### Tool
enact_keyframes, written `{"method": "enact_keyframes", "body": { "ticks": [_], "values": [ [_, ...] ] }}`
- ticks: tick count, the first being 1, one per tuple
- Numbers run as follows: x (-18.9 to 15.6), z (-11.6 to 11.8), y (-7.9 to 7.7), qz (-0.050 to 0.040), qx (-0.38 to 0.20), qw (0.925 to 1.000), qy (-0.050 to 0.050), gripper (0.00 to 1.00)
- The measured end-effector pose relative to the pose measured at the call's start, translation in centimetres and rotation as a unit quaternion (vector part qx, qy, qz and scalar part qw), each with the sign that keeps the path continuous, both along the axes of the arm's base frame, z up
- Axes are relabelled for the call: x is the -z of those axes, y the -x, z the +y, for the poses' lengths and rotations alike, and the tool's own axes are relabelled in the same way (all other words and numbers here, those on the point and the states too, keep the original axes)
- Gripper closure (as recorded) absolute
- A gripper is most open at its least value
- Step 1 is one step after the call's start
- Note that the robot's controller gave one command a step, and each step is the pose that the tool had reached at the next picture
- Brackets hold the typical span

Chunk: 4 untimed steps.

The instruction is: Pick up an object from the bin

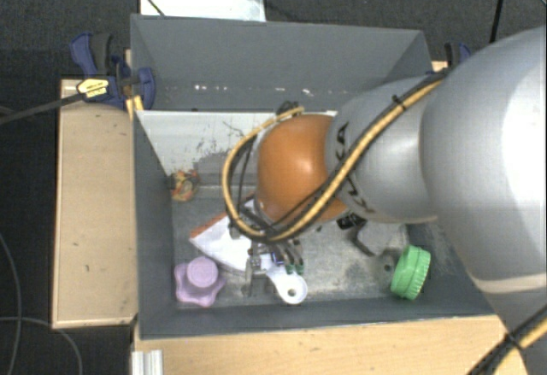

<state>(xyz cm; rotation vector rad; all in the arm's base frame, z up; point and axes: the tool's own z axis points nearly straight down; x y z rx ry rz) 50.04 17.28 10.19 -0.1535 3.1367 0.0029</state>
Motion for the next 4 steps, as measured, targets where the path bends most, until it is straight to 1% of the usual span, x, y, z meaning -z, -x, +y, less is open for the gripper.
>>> {"method": "enact_keyframes", "body": {
  "ticks": [1, 2, 3, 4],
  "values": [
    [1.0, -1.1, -0.6, 0.0005, 0.010, 0.9999, 0.001, 0.00],
    [3.2, -0.4, -0.8, 0.0024, 0.092, 0.9958, 0.001, 1.00],
    [3.2, -0.4, -0.8, 0.0024, 0.092, 0.9958, 0.001, 1.00],
    [-1.0, -1.7, -2.0, 0.0021, 0.126, 0.9921, 0.001, 1.00]
  ]
}}
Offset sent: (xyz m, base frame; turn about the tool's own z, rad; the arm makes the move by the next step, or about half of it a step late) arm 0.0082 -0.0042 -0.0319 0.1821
